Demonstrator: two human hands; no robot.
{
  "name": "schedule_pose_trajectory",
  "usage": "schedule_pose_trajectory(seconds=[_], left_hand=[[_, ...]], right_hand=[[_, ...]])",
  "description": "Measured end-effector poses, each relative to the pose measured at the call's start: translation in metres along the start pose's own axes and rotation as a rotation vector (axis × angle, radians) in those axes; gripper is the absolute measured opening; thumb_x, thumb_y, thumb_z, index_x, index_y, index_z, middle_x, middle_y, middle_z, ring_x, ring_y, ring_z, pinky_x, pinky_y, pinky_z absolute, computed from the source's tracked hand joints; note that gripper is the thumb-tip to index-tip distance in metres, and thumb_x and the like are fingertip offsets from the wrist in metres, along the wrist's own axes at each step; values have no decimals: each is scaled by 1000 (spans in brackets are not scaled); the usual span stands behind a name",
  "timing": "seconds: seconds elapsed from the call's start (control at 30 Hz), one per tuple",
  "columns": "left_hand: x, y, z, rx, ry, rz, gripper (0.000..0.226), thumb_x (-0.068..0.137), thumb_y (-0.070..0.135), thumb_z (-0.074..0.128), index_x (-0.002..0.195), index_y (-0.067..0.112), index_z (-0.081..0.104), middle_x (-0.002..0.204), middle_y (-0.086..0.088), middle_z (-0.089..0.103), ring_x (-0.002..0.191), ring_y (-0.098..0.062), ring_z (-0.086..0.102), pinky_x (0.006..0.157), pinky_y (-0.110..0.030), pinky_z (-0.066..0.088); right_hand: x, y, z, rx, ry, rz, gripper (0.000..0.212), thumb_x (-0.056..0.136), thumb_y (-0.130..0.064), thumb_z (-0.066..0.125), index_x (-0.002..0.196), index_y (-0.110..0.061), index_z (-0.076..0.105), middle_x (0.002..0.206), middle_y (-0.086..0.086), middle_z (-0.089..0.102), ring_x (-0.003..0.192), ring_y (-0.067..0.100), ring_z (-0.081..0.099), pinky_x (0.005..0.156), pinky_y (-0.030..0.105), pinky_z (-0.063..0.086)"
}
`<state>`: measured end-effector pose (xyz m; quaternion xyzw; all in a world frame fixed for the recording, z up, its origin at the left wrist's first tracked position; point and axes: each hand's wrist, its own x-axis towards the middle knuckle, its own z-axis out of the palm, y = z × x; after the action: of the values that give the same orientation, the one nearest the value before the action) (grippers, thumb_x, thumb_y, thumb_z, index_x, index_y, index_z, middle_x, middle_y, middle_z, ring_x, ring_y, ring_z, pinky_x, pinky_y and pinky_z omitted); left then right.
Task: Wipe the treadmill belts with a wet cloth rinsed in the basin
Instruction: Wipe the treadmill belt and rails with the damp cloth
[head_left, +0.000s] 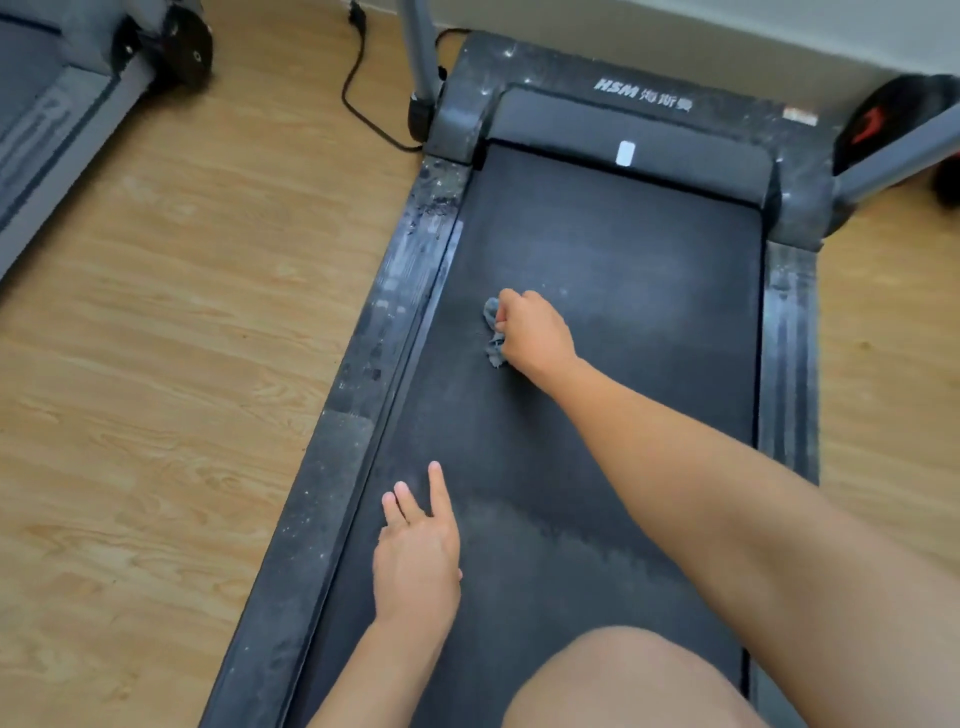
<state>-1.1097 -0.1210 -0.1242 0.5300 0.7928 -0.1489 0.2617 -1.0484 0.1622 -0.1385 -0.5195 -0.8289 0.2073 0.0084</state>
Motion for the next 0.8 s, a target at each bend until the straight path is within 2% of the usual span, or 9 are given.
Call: schedule_pose_trajectory(seconds=[0.1,0.2,0.37,0.43,0.5,0.57,0.6,0.73,0.8], left_hand=[[3,11,0,91,-105,-19,119,97,18,73,163,16,-27,162,-45,5,158,-50,11,104,-31,49],[3,19,3,134,-180,-20,111,96,-9,56,159,13,-33,159,-52,-5,156,-58,4,104,-31,50],[7,20,14,123,-192,-23,119,93,-5,60,149,10,-44,155,-56,-10,153,-65,2,106,-28,48],[7,20,15,119,-190,-17,115,92,-10,54,149,10,-44,150,-55,-19,153,-65,-3,109,-28,48],[5,22,9,112,-200,-24,104,83,-24,29,151,11,-41,150,-55,-20,152,-65,-5,111,-30,47],[3,24,0,114,-226,-26,110,56,-30,-4,152,11,-39,155,-55,-13,152,-65,-3,111,-32,48],[3,24,-3,113,-237,-17,115,47,-28,-11,151,11,-39,156,-54,-11,152,-65,-3,111,-34,48],[2,22,-1,89,-219,-11,107,64,-29,4,155,12,-37,154,-55,-13,152,-65,-3,108,-33,50],[3,22,1,104,-212,-7,104,71,-28,9,157,12,-35,154,-56,-14,152,-65,-3,114,-36,45]], right_hand=[[-21,90,-30,-37,122,199,14,89,-9,58,99,-17,52,101,9,54,91,34,53,67,37,41],[-53,184,-58,-140,182,367,13,92,-10,56,102,-16,52,103,13,55,90,38,55,70,40,45],[-84,241,-83,-218,120,534,20,86,-3,57,103,-13,50,104,15,54,85,40,56,72,45,50],[-81,231,-82,-153,124,585,25,82,-7,63,104,-11,53,105,16,55,90,41,58,77,45,53],[-76,211,-77,-65,119,614,27,75,-11,67,100,-13,56,104,16,61,90,40,61,76,40,53],[-68,176,-65,-10,94,561,26,71,-13,70,93,-18,58,101,16,64,88,40,63,72,35,49],[-61,150,-58,6,74,498,25,71,-13,72,92,-18,59,100,15,63,89,39,63,72,35,48],[-18,15,-18,58,-67,178,25,82,-2,69,102,-15,65,104,14,58,99,39,62,79,40,48],[0,-47,2,78,-119,51,29,81,6,67,104,-9,65,105,14,56,98,39,62,76,41,48]])
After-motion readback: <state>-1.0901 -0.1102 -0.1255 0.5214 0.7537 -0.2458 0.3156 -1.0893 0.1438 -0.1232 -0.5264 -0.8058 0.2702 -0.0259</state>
